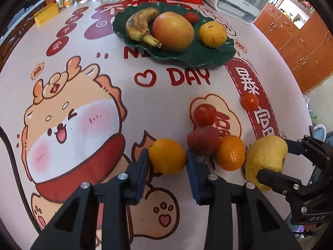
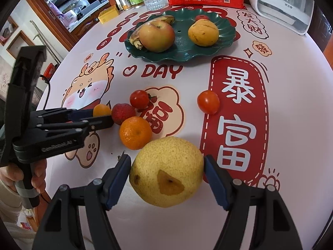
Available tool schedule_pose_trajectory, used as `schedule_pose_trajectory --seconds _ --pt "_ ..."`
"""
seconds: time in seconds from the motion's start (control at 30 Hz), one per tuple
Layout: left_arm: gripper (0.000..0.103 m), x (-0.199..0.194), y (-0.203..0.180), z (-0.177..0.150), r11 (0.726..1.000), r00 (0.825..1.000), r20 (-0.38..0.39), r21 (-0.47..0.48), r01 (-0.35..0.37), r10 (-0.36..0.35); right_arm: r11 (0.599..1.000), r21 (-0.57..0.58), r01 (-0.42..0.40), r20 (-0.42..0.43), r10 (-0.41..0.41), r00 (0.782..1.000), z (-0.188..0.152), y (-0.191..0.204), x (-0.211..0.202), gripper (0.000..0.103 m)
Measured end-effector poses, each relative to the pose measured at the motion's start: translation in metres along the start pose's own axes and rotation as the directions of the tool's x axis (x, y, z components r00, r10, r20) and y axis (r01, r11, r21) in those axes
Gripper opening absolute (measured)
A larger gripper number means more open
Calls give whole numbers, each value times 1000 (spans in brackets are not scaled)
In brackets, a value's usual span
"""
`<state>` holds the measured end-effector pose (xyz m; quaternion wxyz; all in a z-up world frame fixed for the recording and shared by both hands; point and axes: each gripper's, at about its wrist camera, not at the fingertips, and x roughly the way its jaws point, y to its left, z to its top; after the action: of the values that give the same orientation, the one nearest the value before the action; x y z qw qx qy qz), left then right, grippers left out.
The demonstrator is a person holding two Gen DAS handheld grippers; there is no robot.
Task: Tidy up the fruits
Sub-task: 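Grasp the speckled pear with the right tool while the left tool grasps the yellow-orange citrus, then lift and carry the pear and citrus in both tools over the green plate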
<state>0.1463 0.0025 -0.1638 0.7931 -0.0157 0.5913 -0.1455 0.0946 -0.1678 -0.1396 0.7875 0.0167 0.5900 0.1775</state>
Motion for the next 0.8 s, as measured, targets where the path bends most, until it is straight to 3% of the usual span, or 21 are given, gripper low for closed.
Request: schedule_pose_trajectory --seconds 0.3,0.8 --pt "34 2 5 7 999 1000 1 -36 25 -25 1000 -3 1 1 -1 1000 1 0 0 72" --pt "33 -14 0 1 999 1000 19 -43 -23 23 999 9 40 19 -40 999 4 -3 -4 71"
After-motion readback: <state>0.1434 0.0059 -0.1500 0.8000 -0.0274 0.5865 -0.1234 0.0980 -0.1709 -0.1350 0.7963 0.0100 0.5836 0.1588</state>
